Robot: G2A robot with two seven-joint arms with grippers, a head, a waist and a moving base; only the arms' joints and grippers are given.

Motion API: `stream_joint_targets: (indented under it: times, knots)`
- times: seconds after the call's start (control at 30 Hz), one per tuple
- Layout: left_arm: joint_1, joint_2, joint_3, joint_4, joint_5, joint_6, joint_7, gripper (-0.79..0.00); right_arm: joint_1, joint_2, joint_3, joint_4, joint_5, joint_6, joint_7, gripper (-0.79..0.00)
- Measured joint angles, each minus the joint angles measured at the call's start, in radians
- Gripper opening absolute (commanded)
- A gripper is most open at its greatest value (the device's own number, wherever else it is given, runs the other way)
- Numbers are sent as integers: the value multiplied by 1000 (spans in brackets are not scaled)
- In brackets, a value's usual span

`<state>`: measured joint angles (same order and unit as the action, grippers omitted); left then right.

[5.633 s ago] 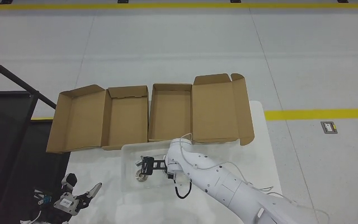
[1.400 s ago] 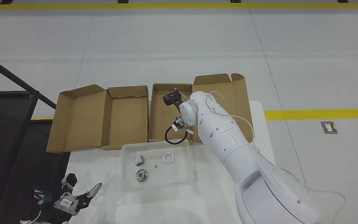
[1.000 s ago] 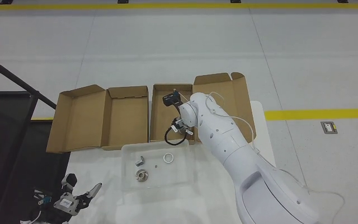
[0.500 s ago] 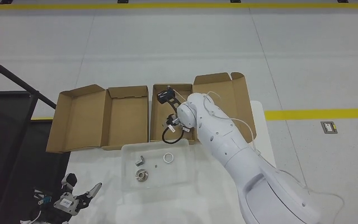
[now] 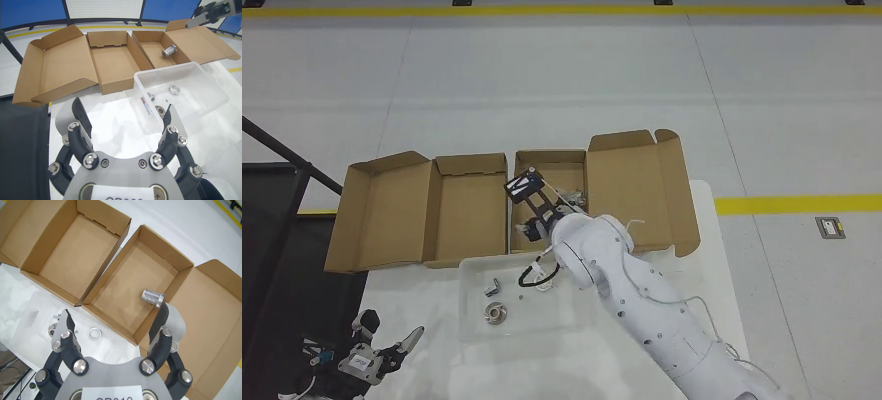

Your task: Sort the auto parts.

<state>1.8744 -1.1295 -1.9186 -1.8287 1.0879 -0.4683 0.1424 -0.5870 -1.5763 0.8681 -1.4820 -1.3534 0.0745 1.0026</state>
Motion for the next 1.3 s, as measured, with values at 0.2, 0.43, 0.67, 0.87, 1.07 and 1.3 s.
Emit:
stream_joint_targets:
  times: [0.2, 0.43, 0.67, 0.87, 1.07, 1.3]
  knots:
    - [0, 0, 0, 0, 0, 0, 0, 0, -259, 47, 73, -360, -148, -69, 44, 0]
    - [0, 0, 0, 0, 0, 0, 0, 0, -251, 46, 72, -352, -145, -68, 43, 0]
    - [-12, -1, 13, -3, -5, 20, -38, 0, -170, 31, 5, -182, -158, -187, 46, 0]
    - [-17, 2, -13, 1, -72, -28, -104, 0, -27, -18, -128, 38, -116, -269, 80, 0]
    - [-27, 7, -40, 11, -153, -76, -186, 0, 90, -69, -216, 217, -37, -346, 127, 0]
    - [-28, 7, -41, 10, -153, -75, -189, 0, 88, -68, -215, 215, -38, -343, 125, 0]
